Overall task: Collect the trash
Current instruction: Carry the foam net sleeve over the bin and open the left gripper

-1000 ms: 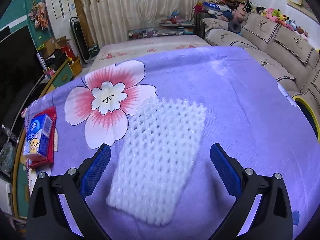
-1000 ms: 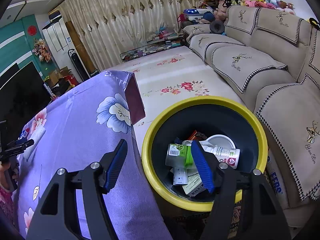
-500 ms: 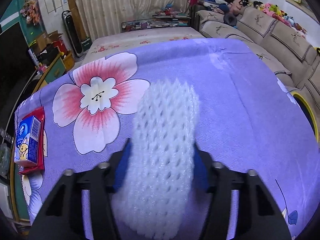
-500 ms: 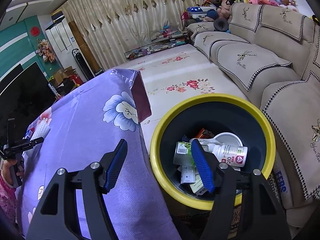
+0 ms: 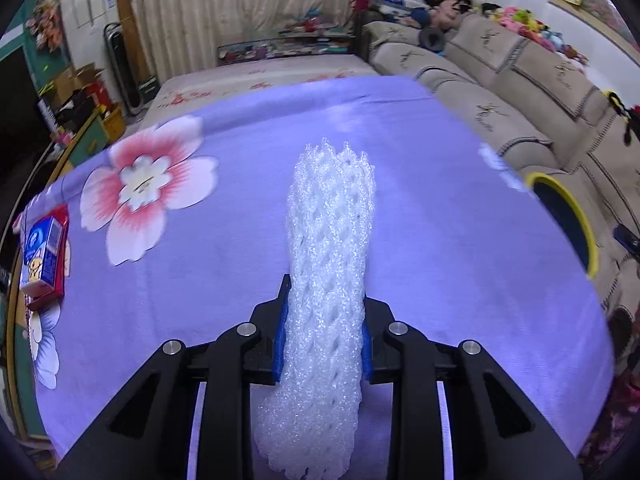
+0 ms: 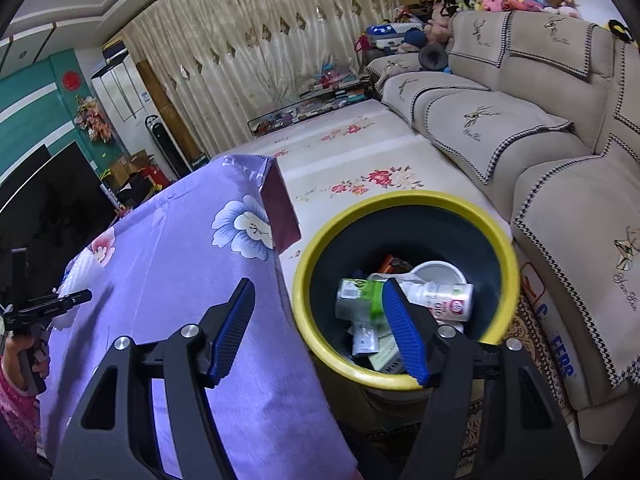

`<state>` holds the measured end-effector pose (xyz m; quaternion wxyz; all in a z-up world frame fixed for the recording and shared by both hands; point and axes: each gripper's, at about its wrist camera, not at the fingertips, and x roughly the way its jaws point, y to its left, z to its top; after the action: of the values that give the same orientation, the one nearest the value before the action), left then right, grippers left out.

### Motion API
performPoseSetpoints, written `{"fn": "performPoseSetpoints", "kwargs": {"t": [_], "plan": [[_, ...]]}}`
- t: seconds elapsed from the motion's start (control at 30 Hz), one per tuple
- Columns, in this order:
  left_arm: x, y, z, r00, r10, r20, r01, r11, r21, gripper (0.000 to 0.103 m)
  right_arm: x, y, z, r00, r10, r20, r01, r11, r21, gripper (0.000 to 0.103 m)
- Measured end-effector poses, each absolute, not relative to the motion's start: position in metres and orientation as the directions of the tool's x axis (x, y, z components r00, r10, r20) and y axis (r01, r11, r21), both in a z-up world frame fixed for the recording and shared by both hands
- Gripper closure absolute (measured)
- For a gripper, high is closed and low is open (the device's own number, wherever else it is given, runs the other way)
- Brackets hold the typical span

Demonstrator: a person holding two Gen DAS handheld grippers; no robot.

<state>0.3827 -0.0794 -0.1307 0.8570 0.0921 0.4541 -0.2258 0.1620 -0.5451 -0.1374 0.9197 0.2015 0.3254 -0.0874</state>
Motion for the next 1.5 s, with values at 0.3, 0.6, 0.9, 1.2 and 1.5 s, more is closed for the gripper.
{"fn": "performPoseSetpoints", "kwargs": {"t": [0.3,0.6,0.9,1.2,1.5], "plan": [[0.325,-0.189,-0.090,0.449,-0.435,-0.781,0.622,0.780,-0.076,0.076,0.121,-0.563,-0.126,0.779,-0.101,-0.619,0.341,0.896,0.284,0.040],[0.289,-0.337,-0.087,0.304,-0.523,-0.796,0.782,0.615,-0.106,0.075,0.080,-0.605,-0.132,0.760,-0.182,-0.624,0.432,0.859,0.275,0.039],[0.289,-0.469,-0.121,0.228,-0.483,-0.846,0.835,0.543,-0.085,0.073,0.062,-0.634,-0.145,0.759,-0.178,-0.626,0.455,0.833,0.315,0.037],[0.310,-0.547,-0.169,0.187,-0.426,-0.885,0.829,0.552,-0.090,0.048,0.053,-0.644,-0.145,0.764,-0.178,-0.620,0.465,0.818,0.338,0.036],[0.336,-0.548,-0.195,0.194,-0.392,-0.900,0.778,0.620,-0.102,0.016,0.048,-0.638,-0.137,0.767,-0.198,-0.611,0.473,0.818,0.328,0.035]]}}
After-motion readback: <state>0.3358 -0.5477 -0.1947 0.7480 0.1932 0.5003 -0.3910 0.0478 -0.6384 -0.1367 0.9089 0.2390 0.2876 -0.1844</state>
